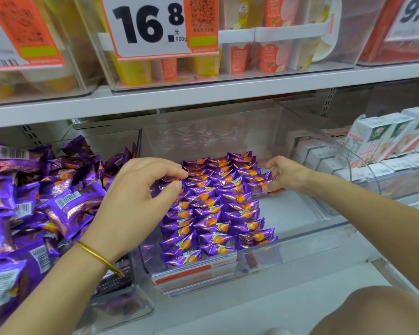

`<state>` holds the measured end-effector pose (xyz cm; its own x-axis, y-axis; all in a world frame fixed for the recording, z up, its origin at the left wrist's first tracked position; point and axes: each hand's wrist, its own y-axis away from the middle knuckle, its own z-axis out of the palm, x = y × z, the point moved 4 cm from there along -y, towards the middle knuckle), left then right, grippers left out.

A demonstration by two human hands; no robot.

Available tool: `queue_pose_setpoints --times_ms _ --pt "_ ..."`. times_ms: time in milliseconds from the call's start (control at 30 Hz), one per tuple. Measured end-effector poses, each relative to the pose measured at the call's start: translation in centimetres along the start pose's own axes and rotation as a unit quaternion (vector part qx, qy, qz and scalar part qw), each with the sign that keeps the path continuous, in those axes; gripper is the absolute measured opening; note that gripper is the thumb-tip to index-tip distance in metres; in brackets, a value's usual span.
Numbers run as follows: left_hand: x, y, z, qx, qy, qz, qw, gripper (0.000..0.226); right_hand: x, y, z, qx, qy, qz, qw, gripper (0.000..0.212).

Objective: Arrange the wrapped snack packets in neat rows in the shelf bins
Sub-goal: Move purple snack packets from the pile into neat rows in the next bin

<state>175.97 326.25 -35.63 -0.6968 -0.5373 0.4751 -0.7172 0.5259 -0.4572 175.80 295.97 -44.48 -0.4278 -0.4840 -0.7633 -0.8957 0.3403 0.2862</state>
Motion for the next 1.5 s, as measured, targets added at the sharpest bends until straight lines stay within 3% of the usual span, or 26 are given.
queue_pose_setpoints --times_ms 167,433,700,867,1000,1100,1267,1367,1500 --pt "0.0 0.0 0.0 0.003 -0.001 0.000 1.000 0.020 0.4 -0.2 -0.3 -0.009 -0.066 0.014 0.998 0.072" --pt "0.0 0.1 0.0 0.008 0.004 0.000 1.000 0.021 0.5 -0.5 0.4 -0.018 -0.059 0.014 0.998 0.074" --pt "-0.2 0.0 0.0 0.009 0.008 -0.002 1.000 0.021 0.7 -0.5 0.2 -0.012 -0.037 0.007 0.999 0.079" --pt "-0.2 0.1 0.0 0.011 0.010 0.001 1.000 0.022 0.1 0.0 -0.4 0.011 0.043 -0.012 0.999 0.080" --pt "-0.2 0.1 -0.1 0.026 0.046 -0.009 0.999 0.022 -1.7 1.4 -1.6 0.095 0.180 -0.081 0.976 0.079" --pt "0.1 0.4 -0.9 0.072 0.097 -0.018 0.992 0.022 -4.9 4.1 -0.7 0.123 0.163 -0.176 0.963 0.059" --pt "-0.8 2.4 -5.0 0.111 0.045 0.007 0.993 0.030 -13.1 10.4 4.1 0.083 0.106 -0.340 0.931 0.034" --pt "-3.3 4.3 -9.2 0.153 -0.030 -0.010 0.988 0.027 -18.0 13.5 8.0 0.028 0.072 -0.413 0.908 0.029" --pt "-6.2 7.2 -12.9 0.183 -0.114 -0.056 0.975 0.026 -22.7 14.4 13.6 -0.012 0.120 -0.475 0.872 0.027"
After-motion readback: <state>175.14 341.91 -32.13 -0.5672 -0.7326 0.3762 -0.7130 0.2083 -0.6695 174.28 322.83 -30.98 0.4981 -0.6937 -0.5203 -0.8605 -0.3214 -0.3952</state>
